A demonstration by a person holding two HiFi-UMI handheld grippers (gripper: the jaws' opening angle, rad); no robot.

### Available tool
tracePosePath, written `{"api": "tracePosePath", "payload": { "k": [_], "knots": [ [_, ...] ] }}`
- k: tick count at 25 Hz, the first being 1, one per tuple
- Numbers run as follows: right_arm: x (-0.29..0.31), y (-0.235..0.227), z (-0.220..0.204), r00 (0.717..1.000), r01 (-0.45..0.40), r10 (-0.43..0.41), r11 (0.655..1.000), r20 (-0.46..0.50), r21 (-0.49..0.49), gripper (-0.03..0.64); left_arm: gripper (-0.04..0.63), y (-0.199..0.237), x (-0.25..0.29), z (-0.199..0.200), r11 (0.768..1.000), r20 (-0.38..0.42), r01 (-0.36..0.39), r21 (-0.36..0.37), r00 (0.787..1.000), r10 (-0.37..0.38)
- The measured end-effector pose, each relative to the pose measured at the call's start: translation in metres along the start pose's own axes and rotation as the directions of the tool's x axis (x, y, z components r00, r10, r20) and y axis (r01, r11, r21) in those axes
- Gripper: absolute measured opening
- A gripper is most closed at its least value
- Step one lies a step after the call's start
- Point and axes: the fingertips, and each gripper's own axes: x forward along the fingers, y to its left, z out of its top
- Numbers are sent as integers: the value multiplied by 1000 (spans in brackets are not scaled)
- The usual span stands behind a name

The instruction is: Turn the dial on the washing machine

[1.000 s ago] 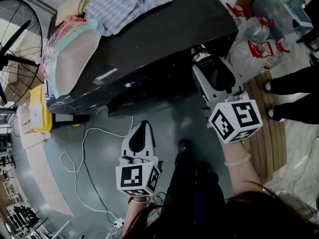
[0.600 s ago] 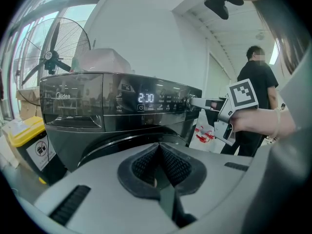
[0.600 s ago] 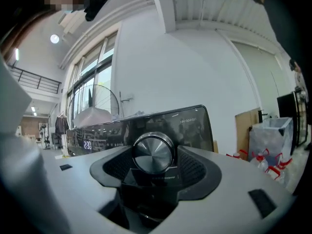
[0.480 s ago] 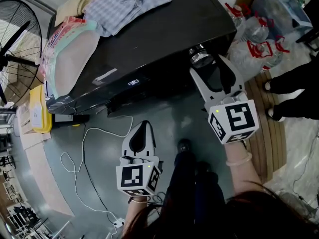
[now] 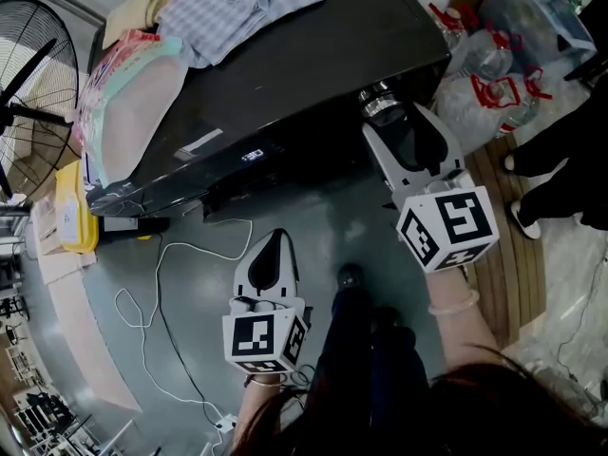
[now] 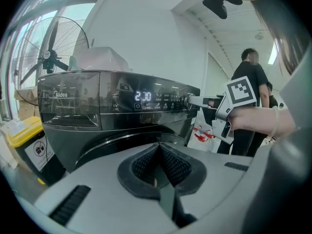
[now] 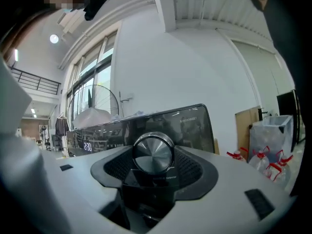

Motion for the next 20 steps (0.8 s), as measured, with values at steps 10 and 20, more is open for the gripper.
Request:
{"api": "tracePosePath", "payload": {
  "k": [10, 20],
  "knots": [
    [0, -5, -1, 999, -27, 20, 964, 29, 266, 287, 17, -8, 2, 0, 1000, 1, 17, 9, 1000, -17],
    [0, 0, 0, 1000, -31, 30, 990, 7, 137, 287, 17, -13, 4, -1, 1000, -3, 27, 7, 1000, -27]
  ]
}}
